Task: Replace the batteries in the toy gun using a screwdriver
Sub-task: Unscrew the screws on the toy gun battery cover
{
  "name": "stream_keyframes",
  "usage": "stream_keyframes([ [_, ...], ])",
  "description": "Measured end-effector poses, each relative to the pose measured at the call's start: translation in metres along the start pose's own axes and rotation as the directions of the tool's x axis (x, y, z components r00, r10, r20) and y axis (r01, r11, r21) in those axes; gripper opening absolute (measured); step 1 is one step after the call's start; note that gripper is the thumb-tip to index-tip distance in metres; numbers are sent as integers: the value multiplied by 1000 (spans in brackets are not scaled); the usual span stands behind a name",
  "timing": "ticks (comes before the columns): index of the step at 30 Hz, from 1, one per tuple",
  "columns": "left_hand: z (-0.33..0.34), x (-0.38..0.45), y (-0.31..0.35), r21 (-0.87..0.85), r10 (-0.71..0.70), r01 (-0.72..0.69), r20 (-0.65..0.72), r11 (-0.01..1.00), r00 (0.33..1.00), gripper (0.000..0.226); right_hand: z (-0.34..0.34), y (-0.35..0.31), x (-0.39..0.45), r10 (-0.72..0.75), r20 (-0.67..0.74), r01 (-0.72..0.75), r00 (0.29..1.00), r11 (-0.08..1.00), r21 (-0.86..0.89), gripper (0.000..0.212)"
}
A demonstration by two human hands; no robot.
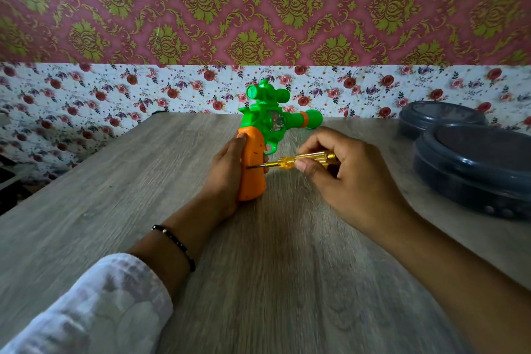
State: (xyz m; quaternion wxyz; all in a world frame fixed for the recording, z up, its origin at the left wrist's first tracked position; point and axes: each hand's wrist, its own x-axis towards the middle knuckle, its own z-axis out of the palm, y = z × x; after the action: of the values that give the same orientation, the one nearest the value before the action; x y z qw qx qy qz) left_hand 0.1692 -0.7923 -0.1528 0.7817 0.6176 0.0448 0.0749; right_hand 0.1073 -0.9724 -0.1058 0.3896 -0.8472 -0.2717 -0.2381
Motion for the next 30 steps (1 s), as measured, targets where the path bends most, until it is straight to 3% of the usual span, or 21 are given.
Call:
stream_keyframes([
  [5, 1, -1, 0, 15, 13, -13, 11, 1000, 1000, 47, 3, -2, -2, 22, 14, -24, 1000, 992, 127, 10],
  [8, 2, -2, 1, 14, 14, -14, 2, 1000, 1000, 44, 3, -1, -2, 57, -13, -57, 998, 998, -4, 41],
  [10, 1, -2, 1, 9, 3, -3, -2, 1000, 1000, 46, 2, -1, -2, 48, -9, -49, 999, 987, -152, 49],
  [12, 1, -2, 1, 16, 3, -3, -5, 1000, 1000, 46, 1, 0, -3, 22, -11, -24, 1000, 984, -178, 41],
  [16, 1, -3, 1, 26, 12, -12, -2, 1000, 1000, 47, 2, -1, -2, 4, -8, -5, 1000, 999, -48, 11],
  [20, 2, -4, 2, 26, 7, -7, -5, 1000, 1000, 47, 2, -4, -1, -19, 47, 15, 999, 997, 79, 12],
  [23, 3, -5, 3, 14, -5, 5, -13, 1000, 1000, 46, 3, -3, -3, -87, 37, 88, 996, 996, -25, 17],
  [27, 3, -6, 4, 13, -12, 12, -18, 1000, 1000, 43, 1, -2, -4, -96, 12, 96, 995, 959, -268, 45],
  [30, 3, -5, 4, 16, -8, 9, -29, 1000, 1000, 43, 0, 0, -3, -172, 50, 179, 984, 929, -324, 35],
])
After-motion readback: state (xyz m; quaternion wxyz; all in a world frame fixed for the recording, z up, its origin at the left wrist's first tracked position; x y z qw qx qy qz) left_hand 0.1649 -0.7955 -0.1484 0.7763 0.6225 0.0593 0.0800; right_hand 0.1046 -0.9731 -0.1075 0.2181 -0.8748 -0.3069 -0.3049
